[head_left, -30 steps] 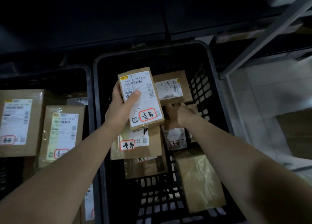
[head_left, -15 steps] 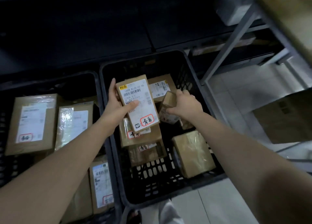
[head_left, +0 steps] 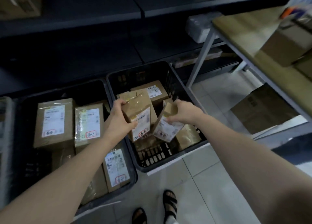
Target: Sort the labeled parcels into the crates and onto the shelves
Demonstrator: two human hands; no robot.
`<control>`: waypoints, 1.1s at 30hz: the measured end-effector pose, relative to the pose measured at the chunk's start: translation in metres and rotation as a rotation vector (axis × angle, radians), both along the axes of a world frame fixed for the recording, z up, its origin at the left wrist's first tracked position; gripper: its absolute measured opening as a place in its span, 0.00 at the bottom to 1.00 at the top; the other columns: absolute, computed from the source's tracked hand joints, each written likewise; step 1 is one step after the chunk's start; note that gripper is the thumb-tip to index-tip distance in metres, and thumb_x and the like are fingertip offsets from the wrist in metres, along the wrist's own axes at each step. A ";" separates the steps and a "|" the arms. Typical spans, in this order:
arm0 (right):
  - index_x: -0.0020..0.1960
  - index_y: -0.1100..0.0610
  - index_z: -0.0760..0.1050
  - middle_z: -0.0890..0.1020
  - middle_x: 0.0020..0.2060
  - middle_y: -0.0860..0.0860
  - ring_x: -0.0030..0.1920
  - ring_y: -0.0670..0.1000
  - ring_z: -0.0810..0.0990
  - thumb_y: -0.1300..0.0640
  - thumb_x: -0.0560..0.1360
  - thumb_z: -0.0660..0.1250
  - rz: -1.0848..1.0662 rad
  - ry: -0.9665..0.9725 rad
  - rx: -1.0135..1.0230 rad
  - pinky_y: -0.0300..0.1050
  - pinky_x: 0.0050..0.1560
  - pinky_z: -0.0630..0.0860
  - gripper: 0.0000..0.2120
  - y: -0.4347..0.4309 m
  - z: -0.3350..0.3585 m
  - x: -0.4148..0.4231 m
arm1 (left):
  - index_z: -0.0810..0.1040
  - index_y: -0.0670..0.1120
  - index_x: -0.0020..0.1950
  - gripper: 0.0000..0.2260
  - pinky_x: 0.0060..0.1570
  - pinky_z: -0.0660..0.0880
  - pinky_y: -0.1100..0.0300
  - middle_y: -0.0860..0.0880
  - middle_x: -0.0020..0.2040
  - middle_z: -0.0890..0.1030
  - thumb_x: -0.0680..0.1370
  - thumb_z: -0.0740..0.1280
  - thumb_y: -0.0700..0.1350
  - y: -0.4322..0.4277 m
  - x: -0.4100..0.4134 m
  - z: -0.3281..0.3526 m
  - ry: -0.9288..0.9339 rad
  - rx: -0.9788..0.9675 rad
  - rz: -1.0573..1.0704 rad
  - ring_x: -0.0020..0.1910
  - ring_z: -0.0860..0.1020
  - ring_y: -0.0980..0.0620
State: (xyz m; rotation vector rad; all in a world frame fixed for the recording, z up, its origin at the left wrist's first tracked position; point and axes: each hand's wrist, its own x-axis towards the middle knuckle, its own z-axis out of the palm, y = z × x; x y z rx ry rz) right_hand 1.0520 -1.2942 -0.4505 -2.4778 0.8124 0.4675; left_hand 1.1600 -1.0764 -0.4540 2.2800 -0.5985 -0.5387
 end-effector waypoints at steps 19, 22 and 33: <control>0.71 0.56 0.64 0.71 0.61 0.58 0.60 0.60 0.73 0.54 0.72 0.71 0.504 0.261 -0.053 0.53 0.57 0.75 0.31 0.028 -0.112 -0.035 | 0.61 0.43 0.70 0.25 0.40 0.72 0.55 0.42 0.60 0.69 0.74 0.65 0.37 -0.026 -0.069 -0.093 -0.043 0.782 -0.540 0.51 0.75 0.43; 0.70 0.58 0.67 0.75 0.62 0.59 0.59 0.59 0.75 0.51 0.78 0.63 0.515 0.372 0.083 0.52 0.58 0.75 0.22 0.032 -0.121 -0.029 | 0.73 0.41 0.60 0.11 0.45 0.71 0.56 0.43 0.59 0.75 0.78 0.61 0.39 -0.033 -0.068 -0.101 -0.091 0.965 -0.706 0.56 0.75 0.45; 0.68 0.59 0.71 0.76 0.62 0.60 0.60 0.59 0.75 0.55 0.80 0.60 0.386 0.311 0.177 0.46 0.55 0.73 0.18 0.037 -0.125 -0.022 | 0.75 0.47 0.58 0.09 0.45 0.64 0.58 0.45 0.56 0.77 0.79 0.59 0.43 -0.033 -0.068 -0.112 -0.252 0.834 -0.771 0.56 0.75 0.46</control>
